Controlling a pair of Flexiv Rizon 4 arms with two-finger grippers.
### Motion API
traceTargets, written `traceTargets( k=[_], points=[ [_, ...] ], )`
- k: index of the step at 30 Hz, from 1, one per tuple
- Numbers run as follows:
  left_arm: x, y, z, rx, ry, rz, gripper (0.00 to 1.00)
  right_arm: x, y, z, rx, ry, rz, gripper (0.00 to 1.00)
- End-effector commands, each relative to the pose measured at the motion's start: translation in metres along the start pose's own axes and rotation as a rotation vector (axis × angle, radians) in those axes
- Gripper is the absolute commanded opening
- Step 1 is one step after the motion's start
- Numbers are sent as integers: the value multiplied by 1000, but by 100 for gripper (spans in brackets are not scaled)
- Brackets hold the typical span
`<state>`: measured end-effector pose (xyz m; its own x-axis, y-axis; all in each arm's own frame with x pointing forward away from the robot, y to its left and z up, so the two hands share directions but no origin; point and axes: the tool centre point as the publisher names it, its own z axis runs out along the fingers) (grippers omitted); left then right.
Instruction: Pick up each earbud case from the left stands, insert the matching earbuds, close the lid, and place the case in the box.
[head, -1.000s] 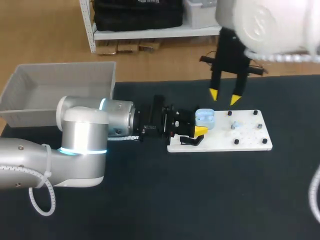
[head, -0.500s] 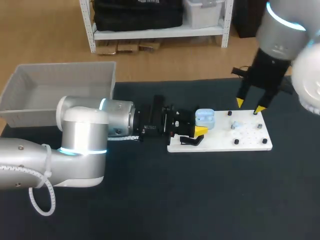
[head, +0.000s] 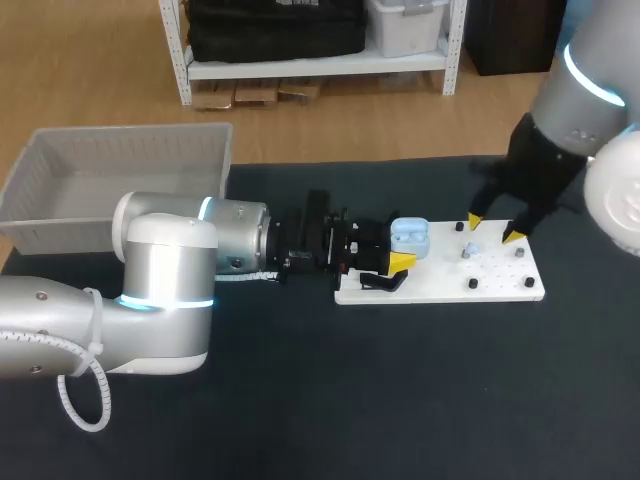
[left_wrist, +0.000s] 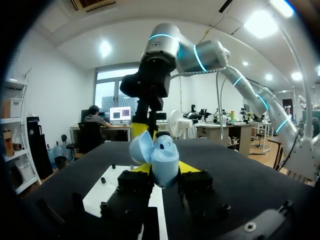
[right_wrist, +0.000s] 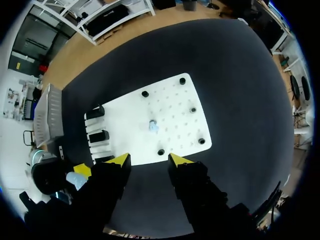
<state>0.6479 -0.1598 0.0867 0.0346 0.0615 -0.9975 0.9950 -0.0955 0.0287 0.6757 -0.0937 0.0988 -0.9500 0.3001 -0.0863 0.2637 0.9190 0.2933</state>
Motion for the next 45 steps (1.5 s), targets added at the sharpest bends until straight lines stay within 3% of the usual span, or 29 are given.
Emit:
traceTargets(
  k=[1,18,32,38,45],
  points=[
    [0,-2,1,-7,-1,2,0,-10,6,18,-5,25,-11,47],
    [0,-2,1,-7,-1,2,0,-13,-5,52,-69,21,-12,45],
    [0,-2,1,-7,-1,2,0,-18,-9,62,-97,23,-3,41],
    [0,-2,1,-7,-1,2,0,-22,-7,63,-86,21,-17,40],
    [0,-2,1,-7,-1,2,0,-23,-6,65,-10,25,-95,41]
  ],
)
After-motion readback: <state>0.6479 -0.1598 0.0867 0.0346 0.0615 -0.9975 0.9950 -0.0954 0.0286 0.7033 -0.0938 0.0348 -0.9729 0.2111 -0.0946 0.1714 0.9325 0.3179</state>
